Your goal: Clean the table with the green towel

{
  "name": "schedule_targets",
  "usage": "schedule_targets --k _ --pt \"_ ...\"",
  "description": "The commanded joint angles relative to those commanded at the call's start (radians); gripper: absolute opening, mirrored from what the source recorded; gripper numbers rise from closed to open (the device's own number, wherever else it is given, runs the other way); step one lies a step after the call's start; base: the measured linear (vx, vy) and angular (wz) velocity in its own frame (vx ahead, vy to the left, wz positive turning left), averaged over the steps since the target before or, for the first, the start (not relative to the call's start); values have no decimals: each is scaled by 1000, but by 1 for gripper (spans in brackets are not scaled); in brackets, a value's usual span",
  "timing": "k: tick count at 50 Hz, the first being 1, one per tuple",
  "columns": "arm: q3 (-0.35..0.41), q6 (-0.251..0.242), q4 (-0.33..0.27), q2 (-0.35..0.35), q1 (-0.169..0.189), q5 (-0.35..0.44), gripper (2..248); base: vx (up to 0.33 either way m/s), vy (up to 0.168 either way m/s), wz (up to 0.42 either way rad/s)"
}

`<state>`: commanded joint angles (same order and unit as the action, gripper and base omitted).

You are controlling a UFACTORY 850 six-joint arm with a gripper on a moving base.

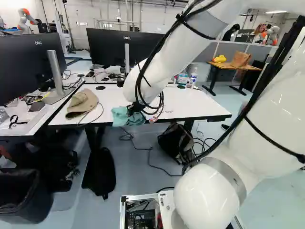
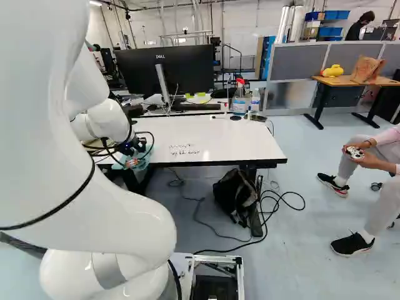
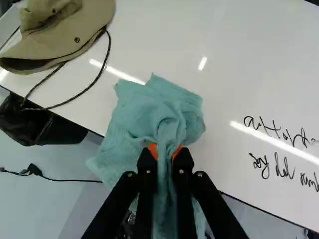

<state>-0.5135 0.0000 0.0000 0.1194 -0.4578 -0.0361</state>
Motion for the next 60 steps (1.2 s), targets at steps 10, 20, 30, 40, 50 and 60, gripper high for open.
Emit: schedule_targets --k 10,20,30,40,50,60 --pt "0 0 0 0 0 -45 46 0 0 0" --pt "0 0 0 0 0 -53 46 0 0 0" --pt "-6 0 0 -6 23 -53 46 0 0 0" --pt "-23 0 0 -25 67 -53 46 0 0 0" --pt "-52 0 0 -54 106 -53 46 0 0 0" --pt "-95 0 0 -98 132 -53 46 0 0 0"
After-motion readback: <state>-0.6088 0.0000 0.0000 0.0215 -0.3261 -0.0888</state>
